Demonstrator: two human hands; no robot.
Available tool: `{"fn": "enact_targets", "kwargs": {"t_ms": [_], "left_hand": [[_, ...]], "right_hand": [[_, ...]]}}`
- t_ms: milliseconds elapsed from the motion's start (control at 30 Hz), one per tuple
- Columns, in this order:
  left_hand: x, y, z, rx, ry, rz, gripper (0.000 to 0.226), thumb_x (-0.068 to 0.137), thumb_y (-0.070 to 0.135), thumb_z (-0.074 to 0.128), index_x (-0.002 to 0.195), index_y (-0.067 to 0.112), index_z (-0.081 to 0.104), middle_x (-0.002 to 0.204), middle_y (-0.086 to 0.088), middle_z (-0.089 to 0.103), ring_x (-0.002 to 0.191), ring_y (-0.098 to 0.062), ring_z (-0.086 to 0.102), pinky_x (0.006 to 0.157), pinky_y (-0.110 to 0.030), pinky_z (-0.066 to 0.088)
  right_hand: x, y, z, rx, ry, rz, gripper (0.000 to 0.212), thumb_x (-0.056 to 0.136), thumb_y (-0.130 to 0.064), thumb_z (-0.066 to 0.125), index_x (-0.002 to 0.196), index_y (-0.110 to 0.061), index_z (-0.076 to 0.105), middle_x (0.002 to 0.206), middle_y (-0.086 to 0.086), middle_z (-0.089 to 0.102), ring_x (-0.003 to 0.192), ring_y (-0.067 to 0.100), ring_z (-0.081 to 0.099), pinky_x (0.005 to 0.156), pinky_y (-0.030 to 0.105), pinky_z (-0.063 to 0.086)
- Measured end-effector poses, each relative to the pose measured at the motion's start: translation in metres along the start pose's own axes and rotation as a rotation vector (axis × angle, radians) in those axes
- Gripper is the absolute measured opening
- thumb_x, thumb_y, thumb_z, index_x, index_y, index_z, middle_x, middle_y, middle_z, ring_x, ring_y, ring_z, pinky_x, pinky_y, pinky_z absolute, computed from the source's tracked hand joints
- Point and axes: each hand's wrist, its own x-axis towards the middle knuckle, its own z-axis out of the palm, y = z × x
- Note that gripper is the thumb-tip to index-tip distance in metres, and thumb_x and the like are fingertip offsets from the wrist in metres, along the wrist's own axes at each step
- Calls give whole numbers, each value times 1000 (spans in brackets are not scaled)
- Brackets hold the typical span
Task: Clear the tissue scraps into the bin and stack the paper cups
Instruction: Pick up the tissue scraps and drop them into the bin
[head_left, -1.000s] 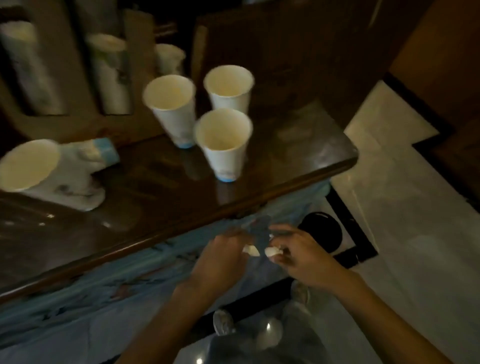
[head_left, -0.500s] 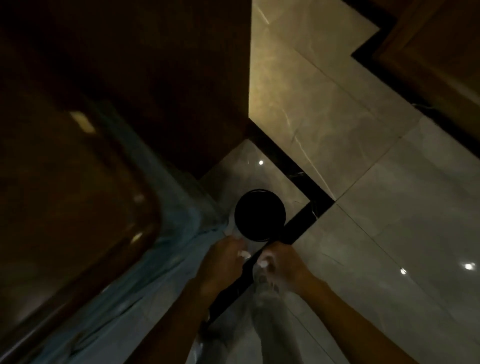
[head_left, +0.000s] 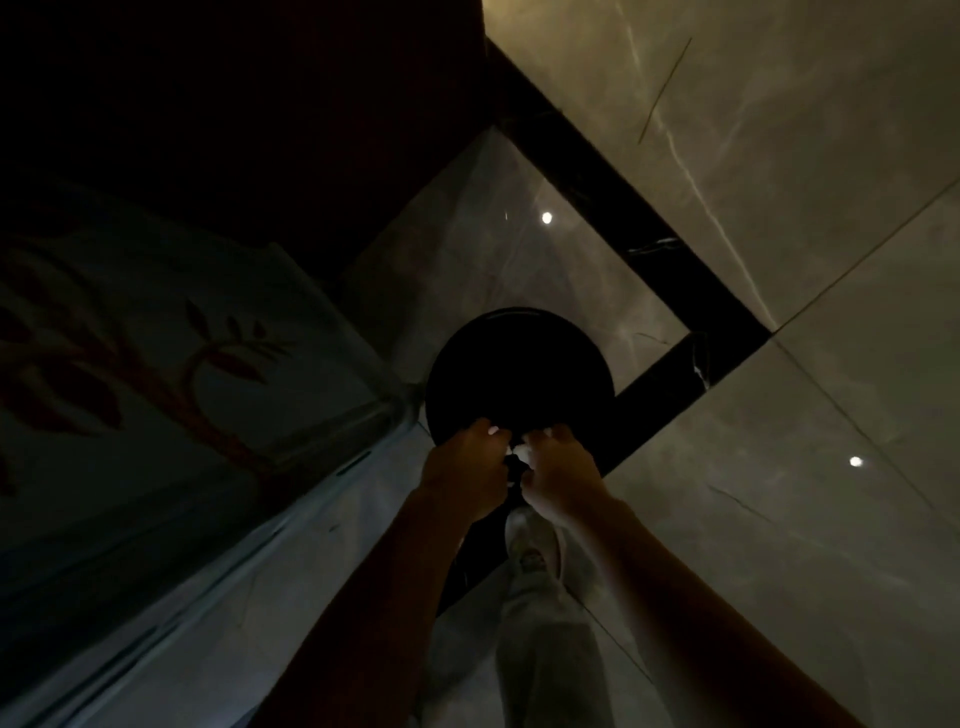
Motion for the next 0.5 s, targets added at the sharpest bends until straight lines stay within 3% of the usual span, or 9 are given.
{"fn": "enact_targets", "kwargs": {"t_ms": [100, 167, 233, 367, 500], "left_hand": [[-3, -6, 8, 142, -31, 63, 41, 100, 26, 52, 141, 20, 53, 144, -10, 54, 127, -31, 56, 103, -38, 48], [-24, -4, 10, 217, -67, 63, 48, 101, 33, 49, 149, 28, 44, 152, -7, 49, 141, -29, 44, 119, -46, 30], [-58, -1, 10, 240, -146, 30, 53, 102, 38, 43, 154, 31, 33, 162, -4, 36, 150, -30, 29, 124, -56, 15], [-147, 2, 7, 165, -297, -86, 52, 104, 37, 38, 153, 20, 35, 154, -12, 45, 142, -33, 40, 122, -51, 20], [-266, 13, -4, 68, -241, -153, 46, 106, 33, 40, 148, 14, 44, 150, -15, 51, 136, -33, 50, 116, -44, 36]], "right_hand": [[-1, -2, 11, -57, -3, -32, 52, 93, -24, 64, 143, -19, 49, 150, 15, 37, 129, 37, 47, 103, 40, 46], [-18, -6, 14, -90, -14, -39, 51, 95, -23, 62, 144, -19, 49, 151, 13, 38, 131, 34, 46, 105, 39, 46], [-46, -13, 12, -106, -42, -39, 47, 96, -21, 59, 142, -18, 52, 147, 10, 45, 129, 29, 49, 101, 36, 49], [-123, -28, 9, -121, -137, 14, 42, 96, -22, 57, 138, -18, 56, 138, 10, 57, 123, 26, 57, 94, 31, 47], [-225, -43, 5, -118, -197, 77, 48, 98, -29, 53, 144, -15, 48, 136, 12, 61, 122, 28, 60, 96, 33, 47]]}}
